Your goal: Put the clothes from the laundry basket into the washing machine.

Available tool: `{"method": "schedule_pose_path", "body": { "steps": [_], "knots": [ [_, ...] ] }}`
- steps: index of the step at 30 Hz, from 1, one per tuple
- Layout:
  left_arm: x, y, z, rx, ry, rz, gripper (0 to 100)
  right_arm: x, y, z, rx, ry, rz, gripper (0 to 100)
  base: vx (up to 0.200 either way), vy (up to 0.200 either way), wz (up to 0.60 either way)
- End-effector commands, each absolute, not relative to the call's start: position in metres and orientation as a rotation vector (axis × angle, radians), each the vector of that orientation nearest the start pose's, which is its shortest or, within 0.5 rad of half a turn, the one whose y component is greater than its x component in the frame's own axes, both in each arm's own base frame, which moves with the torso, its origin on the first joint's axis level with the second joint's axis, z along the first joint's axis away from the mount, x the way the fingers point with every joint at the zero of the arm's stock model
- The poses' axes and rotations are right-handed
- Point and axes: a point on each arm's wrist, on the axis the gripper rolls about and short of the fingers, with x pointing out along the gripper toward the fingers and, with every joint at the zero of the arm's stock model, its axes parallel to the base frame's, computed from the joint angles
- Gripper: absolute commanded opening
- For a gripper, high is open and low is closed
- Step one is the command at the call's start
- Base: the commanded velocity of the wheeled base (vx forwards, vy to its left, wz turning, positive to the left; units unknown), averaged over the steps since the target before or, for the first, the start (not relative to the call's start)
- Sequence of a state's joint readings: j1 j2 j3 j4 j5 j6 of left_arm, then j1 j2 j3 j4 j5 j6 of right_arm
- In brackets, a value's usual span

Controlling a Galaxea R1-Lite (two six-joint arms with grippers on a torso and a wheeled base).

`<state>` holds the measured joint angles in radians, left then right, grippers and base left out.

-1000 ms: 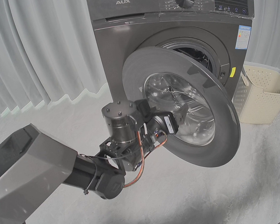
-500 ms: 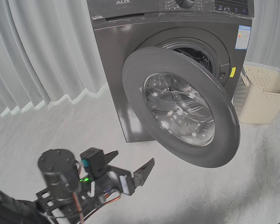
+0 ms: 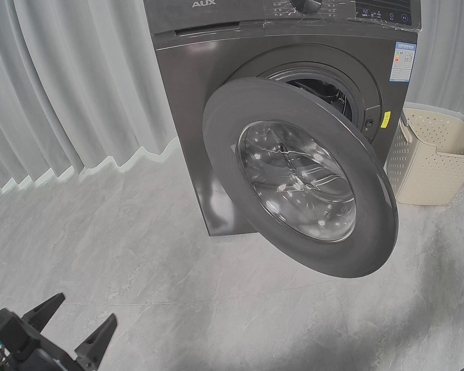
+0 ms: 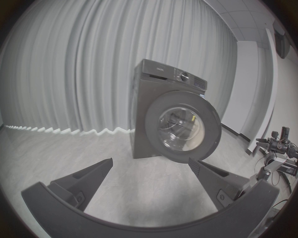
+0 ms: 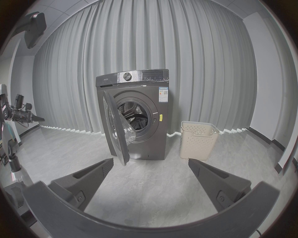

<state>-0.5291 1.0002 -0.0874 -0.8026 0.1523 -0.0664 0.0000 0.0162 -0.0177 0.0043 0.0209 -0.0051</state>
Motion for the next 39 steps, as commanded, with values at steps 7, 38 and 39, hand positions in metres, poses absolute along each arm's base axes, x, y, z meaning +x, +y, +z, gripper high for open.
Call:
{"method": "schedule_pose_path", "body": {
  "steps": [7,38,39],
  "knots": [
    [-0.007,0.002,0.097,-0.041,0.007,0.032,100,-0.037,0.001,0.125,-0.005,-0.103,0.109,100,0.000,0.000,0.00],
    [-0.023,-0.002,0.082,-0.029,-0.058,-0.121,100,0.120,0.051,0.173,0.091,0.367,0.664,100,0.000,0.000,0.00],
    [-0.023,-0.003,0.082,-0.028,-0.059,-0.170,100,0.120,0.052,0.174,0.089,0.368,0.669,100,0.000,0.000,0.00]
  ]
}}
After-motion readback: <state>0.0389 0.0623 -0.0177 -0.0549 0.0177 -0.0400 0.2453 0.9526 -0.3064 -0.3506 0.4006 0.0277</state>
